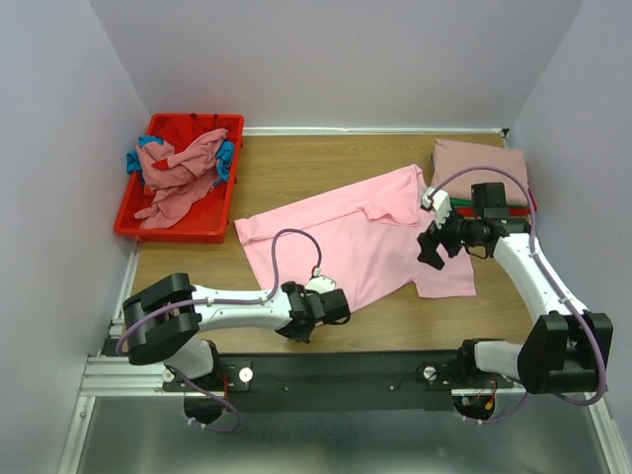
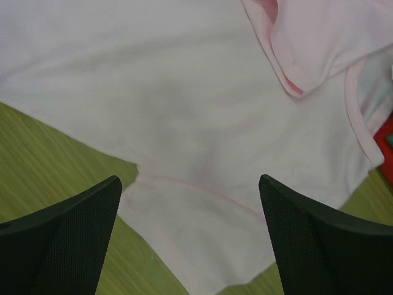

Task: Fold and stack the t-shirts
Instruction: Fold the tshirt

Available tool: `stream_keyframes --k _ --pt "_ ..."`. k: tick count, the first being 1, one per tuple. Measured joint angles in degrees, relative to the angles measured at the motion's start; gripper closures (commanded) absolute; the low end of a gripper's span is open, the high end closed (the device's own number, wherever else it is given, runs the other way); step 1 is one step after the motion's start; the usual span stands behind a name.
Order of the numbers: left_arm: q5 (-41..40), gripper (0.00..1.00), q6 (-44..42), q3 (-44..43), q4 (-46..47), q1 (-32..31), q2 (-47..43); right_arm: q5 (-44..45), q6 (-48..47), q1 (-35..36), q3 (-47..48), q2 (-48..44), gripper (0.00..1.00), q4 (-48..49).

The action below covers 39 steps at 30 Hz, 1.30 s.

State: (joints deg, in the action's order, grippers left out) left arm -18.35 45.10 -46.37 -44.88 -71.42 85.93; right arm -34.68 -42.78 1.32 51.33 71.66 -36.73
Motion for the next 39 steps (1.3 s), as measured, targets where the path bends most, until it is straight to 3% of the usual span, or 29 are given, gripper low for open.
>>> stream_keyframes --k 4,9,19,33,39 --pt "0.1 0.98 -0.3 0.0 0.6 0.1 -0.3 7.3 -8.9 -2.4 0.7 -0.3 0.05 -6.4" --pt "0.5 0.98 -0.8 0.1 1.1 0.1 -1.7 14.6 -17.2 -11.4 3.1 3.7 0.14 -14.1" --pt "1.1 0.98 -1.6 0.3 2.7 0.1 -3.5 17.7 -16.0 -29.8 6.3 15.3 0.19 -18.7" --pt "2.8 0.98 -3.7 0.5 4.9 0.1 -3.5 7.1 -7.0 -30.9 8.1 25.6 0.27 -23.1" --pt "3.8 0.98 -4.2 0.9 5.2 0.1 -4.9 6.3 -2.4 -30.3 9.5 26.1 0.31 -22.8"
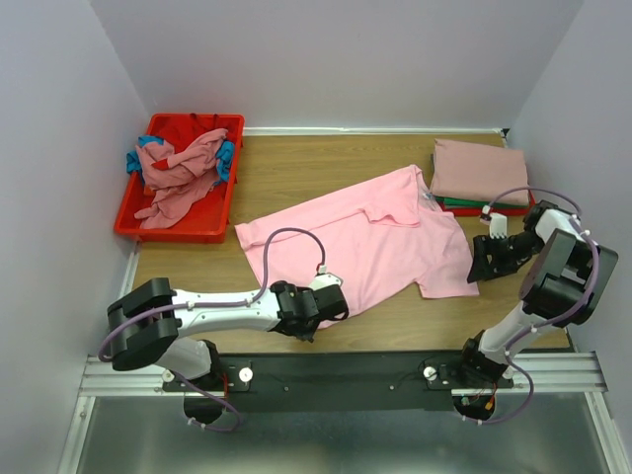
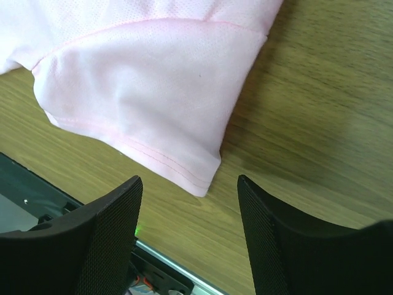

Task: Fold and stack the t-shirts
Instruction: Fold the tshirt

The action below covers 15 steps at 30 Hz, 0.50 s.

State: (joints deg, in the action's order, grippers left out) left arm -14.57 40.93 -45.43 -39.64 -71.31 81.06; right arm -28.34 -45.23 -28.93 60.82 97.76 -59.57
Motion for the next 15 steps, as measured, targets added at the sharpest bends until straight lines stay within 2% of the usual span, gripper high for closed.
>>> stream_keyframes --k 12,15 --pt "0.2 0.98 -0.6 0.0 0.9 0.0 -2.1 8.2 6.2 3.0 -4.5 -1.3 0.37 3.8" --pt "0.2 0.98 -0.6 0.0 1.0 0.0 -2.4 10.0 6.6 3.2 -5.2 -2.0 0.43 4.2"
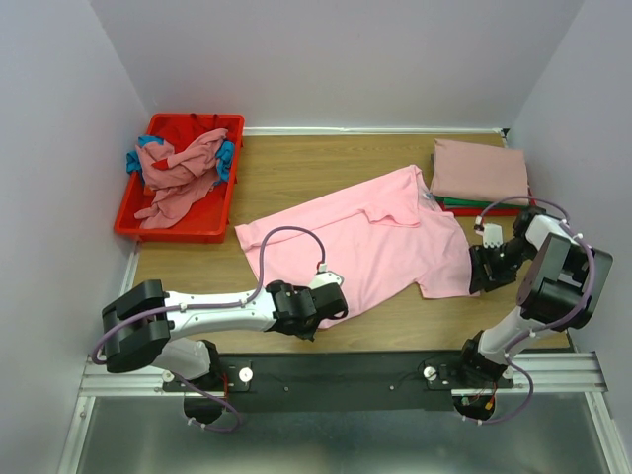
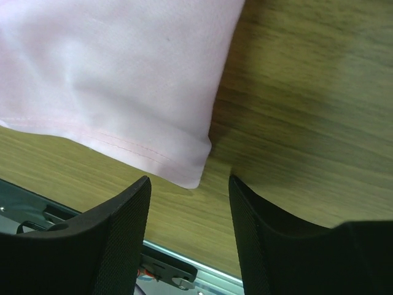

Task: Fold and stack the t-shirts
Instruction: Fold the tshirt

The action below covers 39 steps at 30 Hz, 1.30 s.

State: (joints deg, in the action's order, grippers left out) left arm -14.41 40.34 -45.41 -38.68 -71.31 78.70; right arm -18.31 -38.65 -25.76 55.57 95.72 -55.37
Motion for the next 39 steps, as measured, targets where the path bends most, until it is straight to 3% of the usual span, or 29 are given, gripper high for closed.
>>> stream_keyframes --k 12,16,18,22,39 --pt "0.0 0.98 0.0 0.0 0.0 0.0 -0.1 2.4 2.4 3.7 -1.2 -0.3 0.62 0.9" --pt "0.0 0.98 0.0 0.0 0.0 0.0 -0.1 2.4 2.9 3.7 -1.5 -0.3 0.79 1.5" --pt "0.0 0.98 0.0 0.0 0.0 -0.1 -0.1 2.4 3.2 3.7 -1.7 -0.3 0.81 1.8" --pt "0.0 0.98 0.1 0.0 0.0 -0.1 -0.1 2.4 3.6 3.7 -2.0 -0.3 1.00 2.1" --pt "0.0 0.99 0.3 0.0 0.0 -0.7 -0.7 0.0 3.8 3.7 0.0 -6.8 1.00 1.7"
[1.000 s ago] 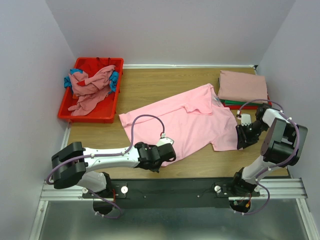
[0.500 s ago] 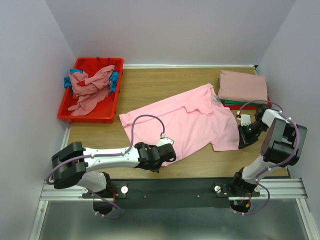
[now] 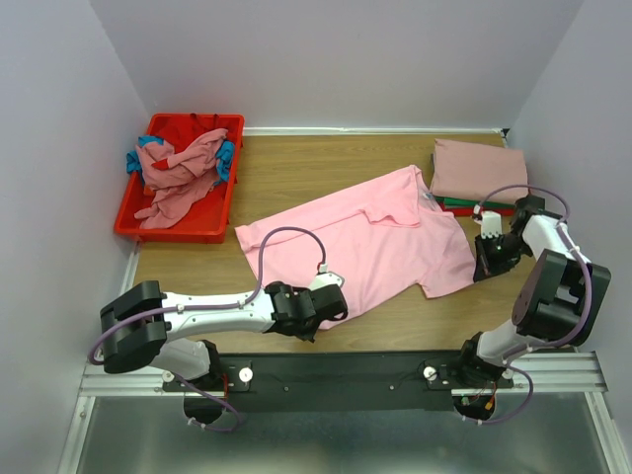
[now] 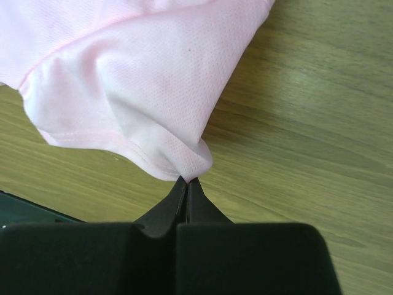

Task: Fold and stack the t-shirts
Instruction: Fold the tshirt

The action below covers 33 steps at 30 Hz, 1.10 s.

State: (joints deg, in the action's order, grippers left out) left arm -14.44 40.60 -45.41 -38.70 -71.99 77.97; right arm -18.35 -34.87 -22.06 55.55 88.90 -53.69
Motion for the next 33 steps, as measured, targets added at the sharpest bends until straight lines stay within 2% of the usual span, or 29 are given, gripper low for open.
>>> stream_keyframes --k 33 --pt "2.1 1.00 1.3 1.6 1.6 -0.1 0.9 -11.9 -2.0 0.0 8.9 -2.8 1.00 -3.2"
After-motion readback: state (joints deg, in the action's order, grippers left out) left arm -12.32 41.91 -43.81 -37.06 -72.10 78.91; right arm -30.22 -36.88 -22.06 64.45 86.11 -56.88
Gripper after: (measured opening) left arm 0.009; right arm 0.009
